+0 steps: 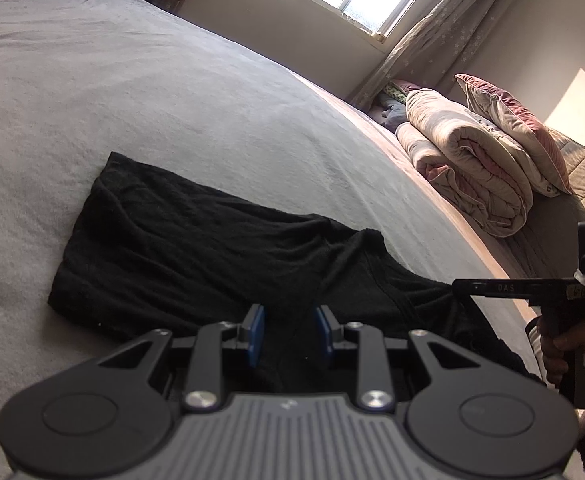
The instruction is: Fold clothes
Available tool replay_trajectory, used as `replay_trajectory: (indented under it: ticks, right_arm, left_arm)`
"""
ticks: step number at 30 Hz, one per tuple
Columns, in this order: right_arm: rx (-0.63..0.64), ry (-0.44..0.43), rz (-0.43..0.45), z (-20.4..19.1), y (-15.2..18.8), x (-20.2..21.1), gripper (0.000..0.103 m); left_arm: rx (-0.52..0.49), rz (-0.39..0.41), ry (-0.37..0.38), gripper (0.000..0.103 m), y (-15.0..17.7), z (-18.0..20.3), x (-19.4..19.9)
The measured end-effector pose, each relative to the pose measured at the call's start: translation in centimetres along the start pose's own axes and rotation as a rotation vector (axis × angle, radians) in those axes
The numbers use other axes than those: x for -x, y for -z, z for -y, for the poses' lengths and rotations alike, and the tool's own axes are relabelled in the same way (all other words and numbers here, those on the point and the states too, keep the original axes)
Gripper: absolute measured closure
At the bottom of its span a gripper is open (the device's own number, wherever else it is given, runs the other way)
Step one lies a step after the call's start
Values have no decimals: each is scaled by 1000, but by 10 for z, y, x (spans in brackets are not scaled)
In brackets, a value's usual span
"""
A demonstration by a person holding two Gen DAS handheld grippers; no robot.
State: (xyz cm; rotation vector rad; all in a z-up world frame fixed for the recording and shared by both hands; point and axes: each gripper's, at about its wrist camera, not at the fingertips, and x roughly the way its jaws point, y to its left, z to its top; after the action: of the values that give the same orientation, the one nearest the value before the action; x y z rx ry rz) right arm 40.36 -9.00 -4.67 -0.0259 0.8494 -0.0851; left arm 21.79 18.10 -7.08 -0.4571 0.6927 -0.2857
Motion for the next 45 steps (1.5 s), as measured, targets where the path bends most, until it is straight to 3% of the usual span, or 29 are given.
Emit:
replay_trajectory:
  ticks: [3,8,11,13,14,15,19,24,31,38,41,45]
  right_arm:
    - [-3,39,7,-1,-5,-11,103]
    - [-23,4,-26,-3,-1,-15,100]
    - [-79,-26,-38,12,2,-2,87]
    - [-98,-26,-41,28,8,16,72]
    - [-109,-14,-34,36,14,27,58]
    - [-120,-2,-26,43,20,38,55]
    - [-197,19,-35,76,52,77,55]
    - [-339,-26,-4,108,96,113,55]
    - [-479,-149,61,131,122,113,55]
    - [-490,-299,204,151,148,113,55]
    - [-542,-357,203,164,163,104,55]
    - [-485,-402,176,168,165,98,55]
  left_arm:
    - [-4,1,-2,74,1,1,0]
    - [-4,0,-3,74,1,0,-1]
    - [-5,-6,-6,74,-1,2,1]
    - [-18,-11,-13,74,-2,5,2]
    - [-28,-15,-16,73,-3,8,3]
    - [-37,-20,-17,73,-3,10,4]
    - [-36,-51,12,73,-7,18,12]
    - [-60,-109,59,72,-7,41,27]
    - [-129,-213,117,71,-20,110,32]
    - [-285,-240,126,69,-14,192,-19]
    - [-370,-258,117,69,-5,217,-50]
    - [-488,-283,84,66,11,240,-86]
